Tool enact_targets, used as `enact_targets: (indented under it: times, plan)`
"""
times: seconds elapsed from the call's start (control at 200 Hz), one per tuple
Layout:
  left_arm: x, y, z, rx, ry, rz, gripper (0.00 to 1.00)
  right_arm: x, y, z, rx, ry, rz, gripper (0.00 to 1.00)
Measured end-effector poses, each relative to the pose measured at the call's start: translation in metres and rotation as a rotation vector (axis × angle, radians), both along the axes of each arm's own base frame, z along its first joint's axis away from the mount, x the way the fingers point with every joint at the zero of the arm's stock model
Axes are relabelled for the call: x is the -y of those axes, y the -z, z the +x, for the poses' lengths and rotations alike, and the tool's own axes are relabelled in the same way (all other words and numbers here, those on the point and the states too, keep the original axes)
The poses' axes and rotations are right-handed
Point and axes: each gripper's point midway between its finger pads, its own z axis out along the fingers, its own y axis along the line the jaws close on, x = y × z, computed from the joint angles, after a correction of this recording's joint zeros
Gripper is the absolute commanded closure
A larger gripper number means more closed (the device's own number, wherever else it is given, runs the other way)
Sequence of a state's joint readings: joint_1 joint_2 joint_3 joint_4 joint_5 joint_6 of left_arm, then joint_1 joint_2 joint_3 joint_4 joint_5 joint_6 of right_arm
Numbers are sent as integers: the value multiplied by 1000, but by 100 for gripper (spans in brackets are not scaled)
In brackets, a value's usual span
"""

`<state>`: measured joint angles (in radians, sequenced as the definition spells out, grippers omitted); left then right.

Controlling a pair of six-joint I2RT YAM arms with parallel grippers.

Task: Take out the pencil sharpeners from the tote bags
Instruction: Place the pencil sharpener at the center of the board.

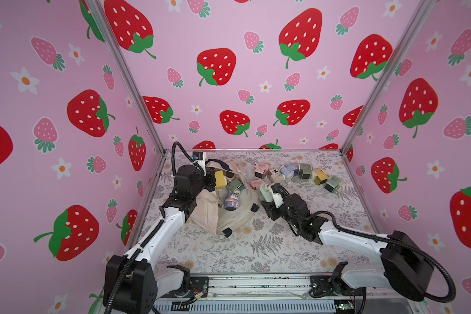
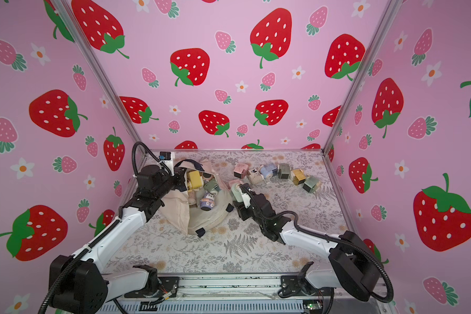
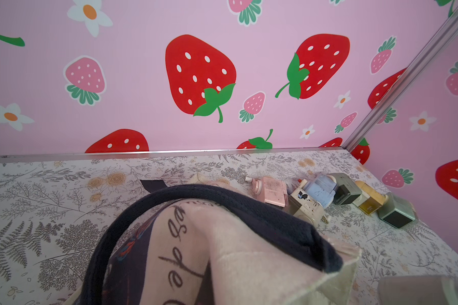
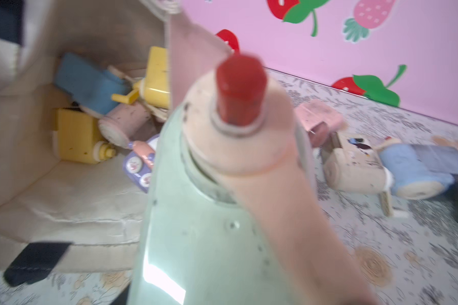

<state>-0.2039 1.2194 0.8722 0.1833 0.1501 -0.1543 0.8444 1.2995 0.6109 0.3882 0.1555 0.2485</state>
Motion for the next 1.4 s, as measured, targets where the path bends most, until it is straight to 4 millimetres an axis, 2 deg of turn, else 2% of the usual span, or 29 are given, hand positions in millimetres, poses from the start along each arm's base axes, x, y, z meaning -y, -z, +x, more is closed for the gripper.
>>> enact_targets:
  times: [0.11,0.23,0.515,0.65,1.106,1.401]
  plan:
    - [0,0,0,0,0,0,100,29,8,22,-35,128,18,52]
    - [0,0,0,0,0,0,100,47,22,36,-76,215,13,52]
    - [0,0,0,0,0,0,100,71,89,54,-238,326,-92,51]
    - [0,0,0,0,0,0,100,69,103,61,-269,339,-120,51]
    - [0,0,0,0,0,0,100,54,130,86,-314,345,-171,49]
    - [0,0,0,0,0,0,100,42,131,107,-303,349,-161,49]
